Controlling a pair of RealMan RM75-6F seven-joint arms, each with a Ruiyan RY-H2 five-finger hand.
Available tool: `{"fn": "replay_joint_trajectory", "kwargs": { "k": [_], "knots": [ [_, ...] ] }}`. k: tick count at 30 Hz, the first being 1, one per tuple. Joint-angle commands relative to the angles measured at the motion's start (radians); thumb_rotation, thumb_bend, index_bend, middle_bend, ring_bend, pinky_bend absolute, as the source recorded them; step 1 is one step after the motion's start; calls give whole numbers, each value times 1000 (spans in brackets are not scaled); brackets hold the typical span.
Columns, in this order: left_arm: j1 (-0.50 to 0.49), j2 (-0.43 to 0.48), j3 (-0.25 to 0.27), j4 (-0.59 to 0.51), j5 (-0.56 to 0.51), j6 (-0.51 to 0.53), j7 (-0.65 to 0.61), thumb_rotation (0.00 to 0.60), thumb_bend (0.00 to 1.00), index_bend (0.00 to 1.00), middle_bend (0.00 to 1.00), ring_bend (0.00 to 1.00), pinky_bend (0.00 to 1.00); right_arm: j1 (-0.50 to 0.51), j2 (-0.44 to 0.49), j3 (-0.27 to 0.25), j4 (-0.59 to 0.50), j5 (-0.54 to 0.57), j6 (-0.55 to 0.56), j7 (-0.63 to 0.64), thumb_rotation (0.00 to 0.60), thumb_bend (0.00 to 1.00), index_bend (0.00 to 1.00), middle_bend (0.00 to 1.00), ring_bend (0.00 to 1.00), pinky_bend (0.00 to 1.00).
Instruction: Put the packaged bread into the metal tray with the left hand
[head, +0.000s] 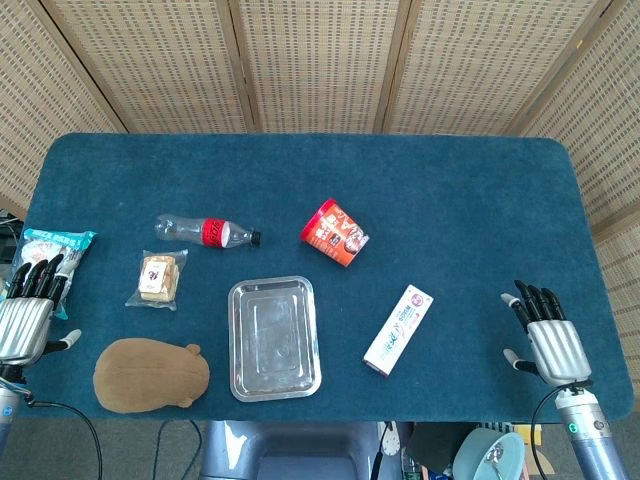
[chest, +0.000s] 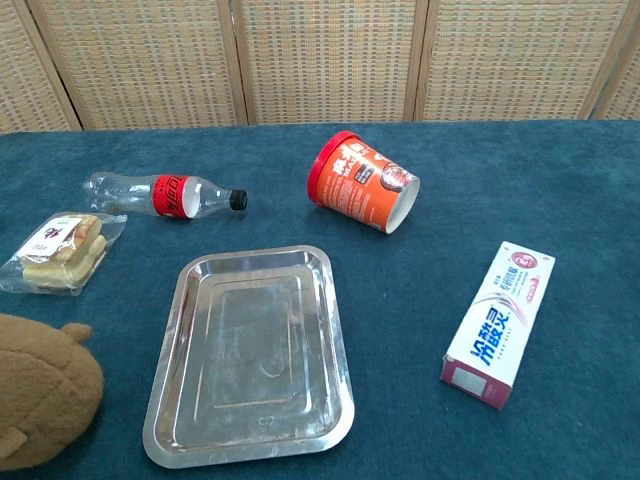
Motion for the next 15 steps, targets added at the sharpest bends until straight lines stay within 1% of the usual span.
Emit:
{"fn": "replay_joint_trajectory", "kwargs": {
  "k": [1, 9, 15],
  "knots": [
    [-4, 2, -2, -4, -1, -4, 4, 600, 180, 0, 0, 0, 0, -2, 0, 0, 0, 0, 4, 0, 600, 224, 129, 0, 0, 0],
    [-20, -5, -6, 4, -5, -30, -7, 600, 180, 0, 0, 0, 0, -11, 7, 1, -2, 9, 9, -2, 600, 225, 129, 0, 0, 0],
    [-29, 6, -9, -2, -22, -53, -8, 600, 180, 0, 0, 0, 0, -10, 6, 6, -3, 9, 10, 4, 600, 224, 129, 0, 0, 0]
  ]
}}
